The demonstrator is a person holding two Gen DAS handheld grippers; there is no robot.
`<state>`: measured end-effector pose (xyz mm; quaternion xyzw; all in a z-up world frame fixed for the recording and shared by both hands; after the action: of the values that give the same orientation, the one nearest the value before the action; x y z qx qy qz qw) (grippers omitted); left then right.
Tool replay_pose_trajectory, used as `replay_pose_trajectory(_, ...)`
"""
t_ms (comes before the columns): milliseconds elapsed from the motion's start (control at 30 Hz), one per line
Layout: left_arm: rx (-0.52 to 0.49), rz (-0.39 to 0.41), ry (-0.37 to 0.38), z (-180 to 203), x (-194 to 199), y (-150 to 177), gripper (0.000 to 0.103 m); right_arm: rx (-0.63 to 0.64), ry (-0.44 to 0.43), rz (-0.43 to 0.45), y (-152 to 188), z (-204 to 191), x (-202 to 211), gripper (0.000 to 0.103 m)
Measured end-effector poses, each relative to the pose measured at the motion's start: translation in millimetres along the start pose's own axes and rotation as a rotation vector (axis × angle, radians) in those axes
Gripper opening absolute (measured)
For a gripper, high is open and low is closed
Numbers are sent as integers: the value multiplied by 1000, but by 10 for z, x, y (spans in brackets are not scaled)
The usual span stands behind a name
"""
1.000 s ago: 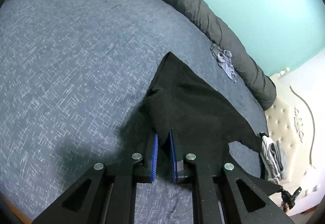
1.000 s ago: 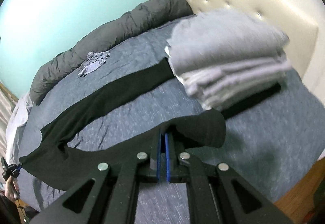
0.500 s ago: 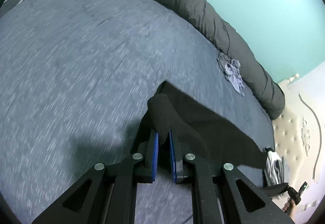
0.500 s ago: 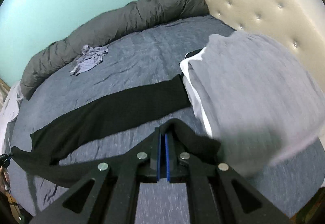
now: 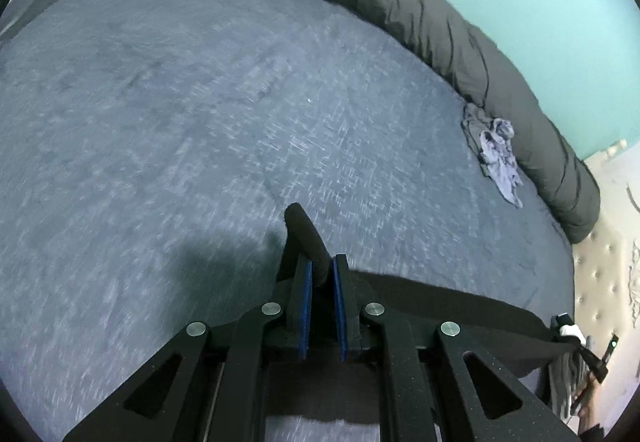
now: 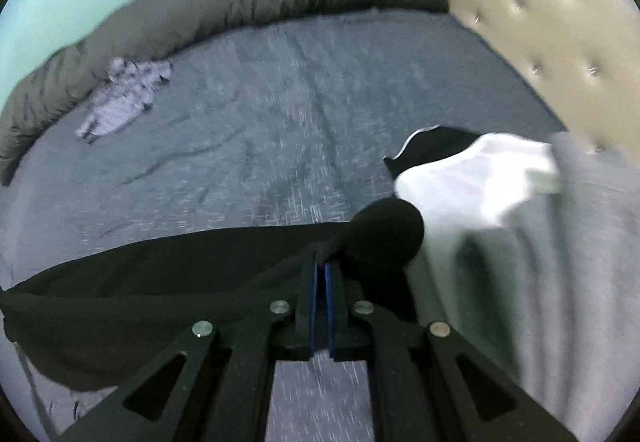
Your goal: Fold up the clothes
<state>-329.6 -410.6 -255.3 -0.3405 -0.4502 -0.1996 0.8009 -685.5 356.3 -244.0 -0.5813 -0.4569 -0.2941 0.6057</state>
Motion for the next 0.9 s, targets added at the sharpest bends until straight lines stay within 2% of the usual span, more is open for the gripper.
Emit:
replay_pose_trajectory(67,16,15,-1,11,-141,-52,21,-28,14,-1,-45,11,-186,3)
replay_pose_trajectory(100,25,23,1,13,-201,-74,22,-41,18,22,-70,16,-217,7)
replay_pose_trajectory(167,42,38,2,16,-310,-111,26,-68,25,69,-121,26,-276,18)
replay_pose_trajectory(200,45,45,-1,19,-339,-120,33,-76,18,92,-128,27,-274,28)
replay_pose_trajectory(300,22,76,13,39,-333,-139,37,-83,-19,160,-106,16,-197,28)
replay_pose_trajectory(333,20,90,14,25,-305,-137,40,-74,-27,185,-81,3,-149,28)
replay_pose_trajectory(367,24,107,12,-10,-258,-119,51,-65,-34,209,-56,-10,-101,28)
replay_pose_trajectory(400,28,122,15,-51,-205,-95,53,-70,-46,233,-6,-7,-40,31)
replay_pose_trajectory(433,26,132,15,-88,-155,-66,53,-89,-62,250,66,4,19,36)
replay_pose_trajectory(567,25,164,10,-229,89,120,55,-157,-158,287,445,-33,204,38)
replay_pose_trajectory(633,21,159,28,-288,188,269,59,-166,-209,291,701,-127,260,43)
replay_pose_trajectory(900,76,34,139,-436,135,997,65,-191,-381,232,1781,-651,242,45)
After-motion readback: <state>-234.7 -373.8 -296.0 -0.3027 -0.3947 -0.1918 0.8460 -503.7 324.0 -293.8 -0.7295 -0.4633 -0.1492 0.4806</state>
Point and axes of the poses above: each gripper's, at about its wrist camera, not at the fingertips, and x roughly against the way its jaws point, z to its right, y to its underside, the point moved 4 cm from there along -x, roughly the way its jaws point, and after that the axes turned 4 degrees about -y, right-handed, at the moved point
